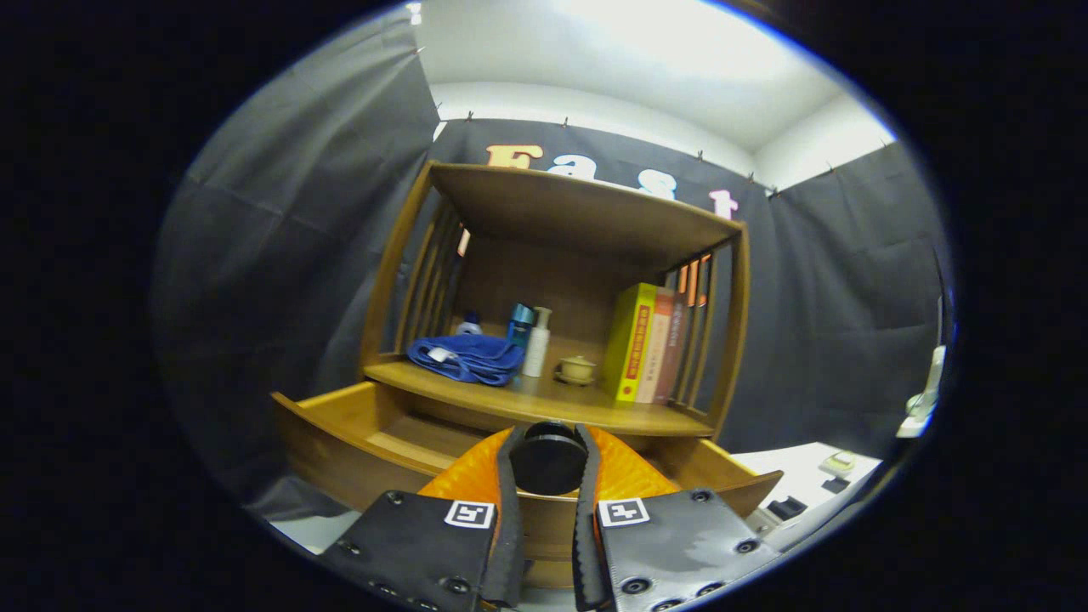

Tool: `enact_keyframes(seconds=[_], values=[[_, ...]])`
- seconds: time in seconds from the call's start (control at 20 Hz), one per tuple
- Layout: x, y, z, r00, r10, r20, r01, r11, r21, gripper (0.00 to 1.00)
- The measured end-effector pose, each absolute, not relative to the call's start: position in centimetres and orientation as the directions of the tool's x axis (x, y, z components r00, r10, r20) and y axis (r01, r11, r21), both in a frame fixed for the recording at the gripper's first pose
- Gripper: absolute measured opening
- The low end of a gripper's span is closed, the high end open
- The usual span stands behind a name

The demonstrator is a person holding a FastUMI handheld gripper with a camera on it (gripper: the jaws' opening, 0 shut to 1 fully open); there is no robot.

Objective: Pull open the drawer, take out the items inside it, and place them on the countertop above the cabinet.

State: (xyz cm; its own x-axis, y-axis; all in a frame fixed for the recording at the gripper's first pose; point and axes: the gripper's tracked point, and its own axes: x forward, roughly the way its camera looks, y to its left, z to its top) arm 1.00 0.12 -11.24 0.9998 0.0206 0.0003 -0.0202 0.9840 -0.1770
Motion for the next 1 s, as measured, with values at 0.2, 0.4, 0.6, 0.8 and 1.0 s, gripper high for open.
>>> enact_keyframes(seconds=[0.2,0.4,0.6,0.8,1.0], values=[[1.4,-1.8,-15.5,0.997,0.005,-0.075,-0.011,0.997,-0.076,0.31],[1.0,-2.9,-20.1,0.991,-0.004,-0.133,0.001,1.000,-0.026,0.31],[0.5,-2.6,-22.5,0.988,0.002,-0.152,-0.007,0.999,-0.032,0.31],[0.2,-2.2,-24.3,0.981,0.014,-0.194,-0.019,0.999,-0.026,0.31],[0.4,-2.0,-24.4,0.981,0.014,-0.192,-0.020,0.999,-0.030,0.31]])
